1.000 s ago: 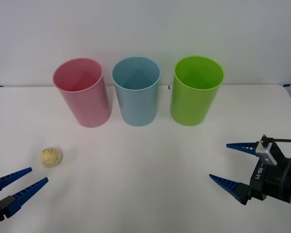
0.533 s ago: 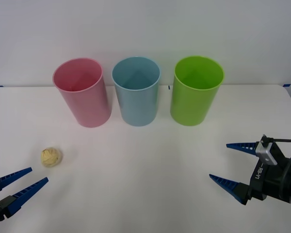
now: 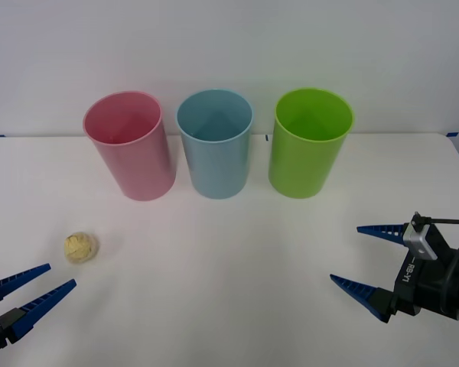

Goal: Put cans in the blue bin and PET bottles in the pink bin and trash in the green bin.

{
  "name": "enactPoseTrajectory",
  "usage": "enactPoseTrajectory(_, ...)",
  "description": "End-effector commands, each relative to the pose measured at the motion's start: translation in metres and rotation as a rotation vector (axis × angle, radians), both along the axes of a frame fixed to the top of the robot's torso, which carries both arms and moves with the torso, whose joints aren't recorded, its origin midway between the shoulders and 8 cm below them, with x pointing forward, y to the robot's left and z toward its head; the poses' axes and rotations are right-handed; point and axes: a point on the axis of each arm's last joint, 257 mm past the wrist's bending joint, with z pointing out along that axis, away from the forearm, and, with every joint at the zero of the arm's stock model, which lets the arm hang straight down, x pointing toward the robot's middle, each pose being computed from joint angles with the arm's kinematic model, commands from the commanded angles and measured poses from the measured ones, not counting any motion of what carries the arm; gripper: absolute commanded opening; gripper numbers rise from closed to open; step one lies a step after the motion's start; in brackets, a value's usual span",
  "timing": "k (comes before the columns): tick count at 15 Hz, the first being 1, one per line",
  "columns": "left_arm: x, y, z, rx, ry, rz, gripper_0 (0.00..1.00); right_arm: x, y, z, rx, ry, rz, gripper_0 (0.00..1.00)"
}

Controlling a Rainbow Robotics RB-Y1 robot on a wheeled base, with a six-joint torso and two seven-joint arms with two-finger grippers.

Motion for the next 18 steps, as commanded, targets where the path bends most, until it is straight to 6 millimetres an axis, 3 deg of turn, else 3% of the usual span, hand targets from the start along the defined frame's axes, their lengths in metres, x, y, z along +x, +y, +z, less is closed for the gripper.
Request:
enactPoseTrajectory(1, 0.0, 0.0, 0.0, 0.0, 0.0, 0.0, 1.0, 0.0, 0.0, 0.0, 0.0, 0.0, 0.0, 1.0)
enactPoseTrajectory(18, 0.0005, 0.0061, 0.0061, 0.002, -0.014, 0.02, 1.0, 0.0, 0.0, 0.0, 0.0, 0.0, 0.0, 1.0)
